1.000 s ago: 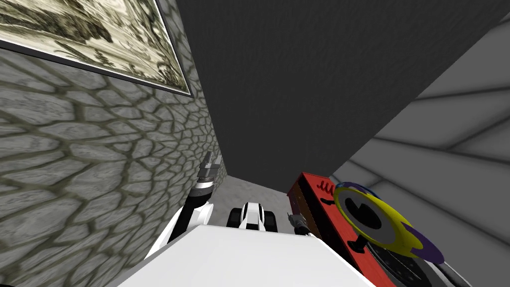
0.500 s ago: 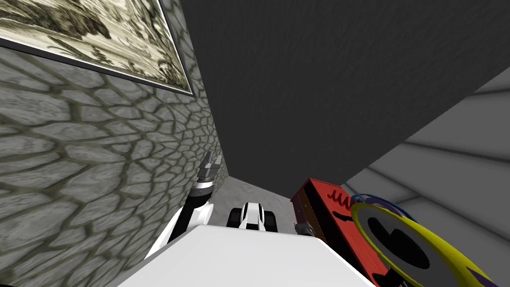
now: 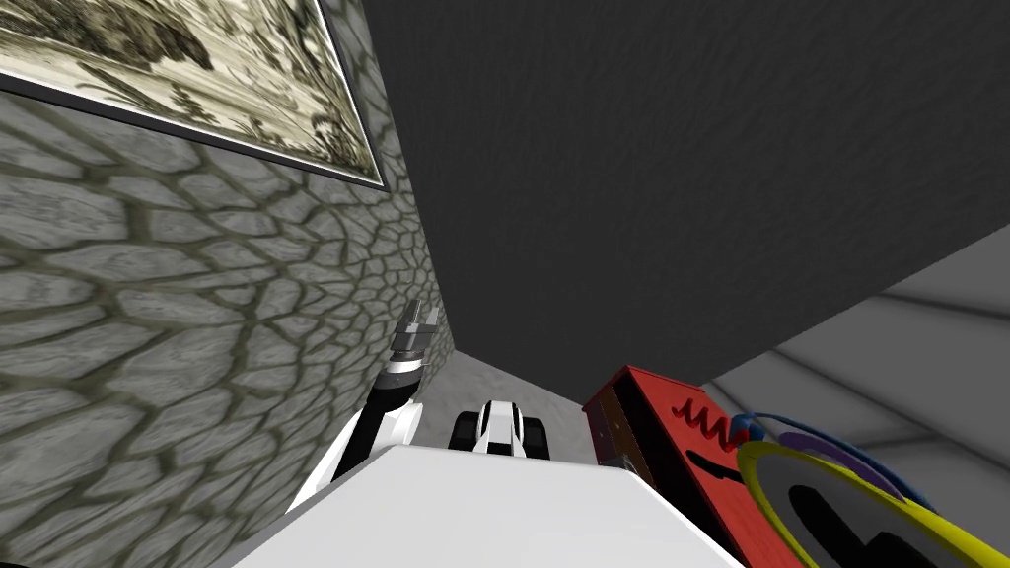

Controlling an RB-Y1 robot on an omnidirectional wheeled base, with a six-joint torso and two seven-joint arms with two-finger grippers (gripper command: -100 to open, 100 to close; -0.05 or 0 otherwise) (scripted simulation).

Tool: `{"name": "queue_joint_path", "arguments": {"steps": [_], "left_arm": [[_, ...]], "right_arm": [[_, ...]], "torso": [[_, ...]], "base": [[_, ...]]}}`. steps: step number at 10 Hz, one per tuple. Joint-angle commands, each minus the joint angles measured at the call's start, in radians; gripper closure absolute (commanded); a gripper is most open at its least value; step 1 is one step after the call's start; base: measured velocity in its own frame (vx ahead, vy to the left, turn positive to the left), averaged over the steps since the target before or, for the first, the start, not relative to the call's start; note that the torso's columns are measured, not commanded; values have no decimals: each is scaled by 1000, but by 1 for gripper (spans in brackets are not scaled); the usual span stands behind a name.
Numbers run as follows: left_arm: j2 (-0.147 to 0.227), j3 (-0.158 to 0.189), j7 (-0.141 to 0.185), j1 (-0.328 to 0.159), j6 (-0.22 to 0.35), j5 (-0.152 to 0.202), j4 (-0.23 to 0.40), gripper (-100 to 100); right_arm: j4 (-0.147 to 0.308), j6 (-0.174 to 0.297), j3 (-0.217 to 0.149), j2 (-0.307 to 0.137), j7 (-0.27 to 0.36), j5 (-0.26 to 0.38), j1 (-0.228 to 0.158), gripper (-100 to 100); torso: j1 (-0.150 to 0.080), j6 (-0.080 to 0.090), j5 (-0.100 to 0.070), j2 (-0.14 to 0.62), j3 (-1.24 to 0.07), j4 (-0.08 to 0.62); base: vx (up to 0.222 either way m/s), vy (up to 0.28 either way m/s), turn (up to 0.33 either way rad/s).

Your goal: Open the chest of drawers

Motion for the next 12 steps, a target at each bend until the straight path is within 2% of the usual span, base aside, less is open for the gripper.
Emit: {"name": "queue_joint_path", "arguments": {"steps": [1,2,3,4,5,7,9,11,12], "left_arm": [[0,0,0,0,0,0,0,0],[0,0,0,0,0,0,0,0],[0,0,0,0,0,0,0,0],[0,0,0,0,0,0,0,0],[0,0,0,0,0,0,0,0],[0,0,0,0,0,0,0,0],[0,0,0,0,0,0,0,0],[0,0,0,0,0,0,0,0],[0,0,0,0,0,0,0,0]], "right_arm": [[70,39,14,-15,18,40,-6,-100],[70,39,14,-15,18,40,-6,-100],[100,71,26,-26,34,71,-15,-100],[121,71,26,-26,34,71,-15,-100],[152,101,37,-37,48,100,-23,-100],[173,101,37,-37,48,100,-23,-100],[254,154,58,-59,74,152,-38,-100],[261,154,58,-59,74,152,-38,-100],[299,177,66,-69,85,175,-44,-100]], "torso": [[0,-1,0,1,1,1],[-1,0,0,3,2,1],[-1,0,0,4,3,1],[-1,-1,0,2,2,1],[-1,0,0,1,1,0],[0,0,0,0,0,0],[0,-1,0,3,2,1],[-1,0,0,0,0,0],[-1,0,0,3,2,1]], "base": [[79,1,68],[37,-6,-9],[58,-6,98],[66,-6,88],[98,-7,111],[64,-3,30],[82,5,125],[68,-5,28],[46,-3,105]]}}
